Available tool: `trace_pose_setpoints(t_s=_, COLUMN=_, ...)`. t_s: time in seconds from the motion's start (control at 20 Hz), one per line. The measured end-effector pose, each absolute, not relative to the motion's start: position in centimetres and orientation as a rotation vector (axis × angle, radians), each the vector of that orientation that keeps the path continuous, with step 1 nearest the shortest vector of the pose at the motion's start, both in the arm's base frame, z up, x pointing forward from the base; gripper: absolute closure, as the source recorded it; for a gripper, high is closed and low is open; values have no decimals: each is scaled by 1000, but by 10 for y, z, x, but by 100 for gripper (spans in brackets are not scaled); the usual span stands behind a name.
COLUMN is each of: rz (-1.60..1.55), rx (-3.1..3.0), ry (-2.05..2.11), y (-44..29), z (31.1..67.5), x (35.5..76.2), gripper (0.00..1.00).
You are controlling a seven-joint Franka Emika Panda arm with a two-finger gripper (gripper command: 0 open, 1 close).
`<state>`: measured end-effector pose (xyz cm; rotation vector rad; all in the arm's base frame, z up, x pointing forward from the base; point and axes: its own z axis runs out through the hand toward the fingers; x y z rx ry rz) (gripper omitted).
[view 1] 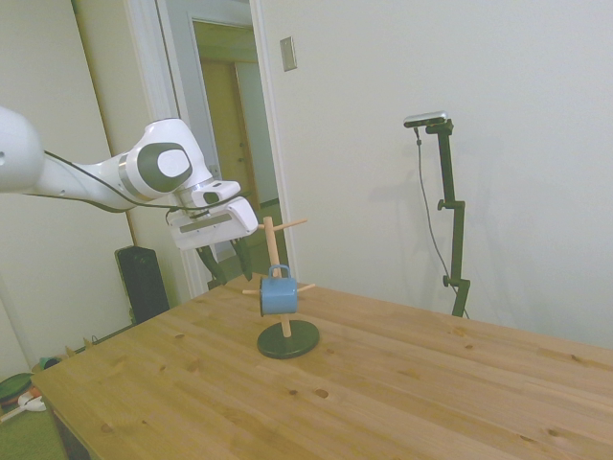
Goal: Hang the mug
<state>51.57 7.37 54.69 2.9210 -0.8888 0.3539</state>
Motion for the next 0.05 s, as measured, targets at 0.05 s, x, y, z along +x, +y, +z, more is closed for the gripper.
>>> trace_pose_setpoints(t_s=0.05, rz=346, rx=2928, ry=-941, y=66, z=543, x=506, gripper=0)
